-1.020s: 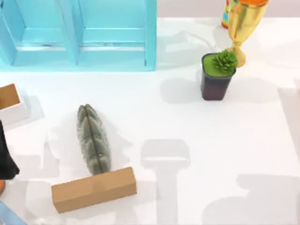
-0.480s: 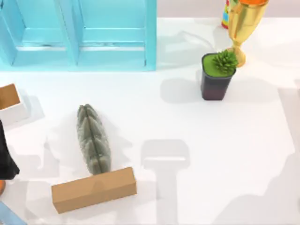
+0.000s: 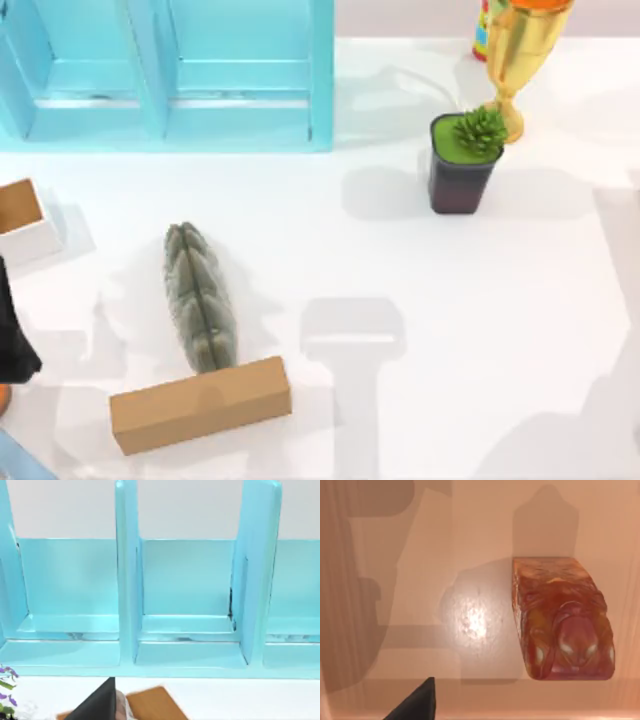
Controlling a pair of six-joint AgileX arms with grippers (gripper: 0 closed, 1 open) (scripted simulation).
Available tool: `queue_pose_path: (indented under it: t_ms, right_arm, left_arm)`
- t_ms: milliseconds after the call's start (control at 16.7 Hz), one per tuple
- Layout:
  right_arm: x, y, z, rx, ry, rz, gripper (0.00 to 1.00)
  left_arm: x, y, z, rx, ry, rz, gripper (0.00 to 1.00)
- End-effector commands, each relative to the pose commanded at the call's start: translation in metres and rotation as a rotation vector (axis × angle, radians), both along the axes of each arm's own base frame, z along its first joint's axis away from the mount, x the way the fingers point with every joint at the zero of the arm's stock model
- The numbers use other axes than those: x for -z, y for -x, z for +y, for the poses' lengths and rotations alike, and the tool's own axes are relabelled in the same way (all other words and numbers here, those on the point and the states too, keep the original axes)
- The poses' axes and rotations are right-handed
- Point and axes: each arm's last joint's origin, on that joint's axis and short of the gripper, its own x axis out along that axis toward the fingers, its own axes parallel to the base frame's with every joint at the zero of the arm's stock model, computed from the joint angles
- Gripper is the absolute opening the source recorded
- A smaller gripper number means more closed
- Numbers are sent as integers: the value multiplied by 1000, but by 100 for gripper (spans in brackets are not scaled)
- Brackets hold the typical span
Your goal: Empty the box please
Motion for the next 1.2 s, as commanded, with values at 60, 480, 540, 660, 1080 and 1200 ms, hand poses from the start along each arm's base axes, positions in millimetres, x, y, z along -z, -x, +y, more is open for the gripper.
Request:
queue_pose_path:
  t_ms: [60,480,540,660,1080,1200]
  right_arm:
    - [7,0,0,1,0,0,100]
    - [74,-1,-2,0,1,-2,100]
    - [80,-1,-2,0,1,-1,100]
    - [85,-1,-2,0,0,0,100]
    - [85,-1,-2,0,0,0,70]
    - [85,-1,-2,0,0,0,55]
  left_arm:
    - [0,0,0,0,0,0,100]
    - [0,0,0,0,0,0,100]
    - [0,0,0,0,0,0,100]
    - [0,0,0,0,0,0,100]
    - [0,0,0,0,0,0,100]
    - [0,0,0,0,0,0,100]
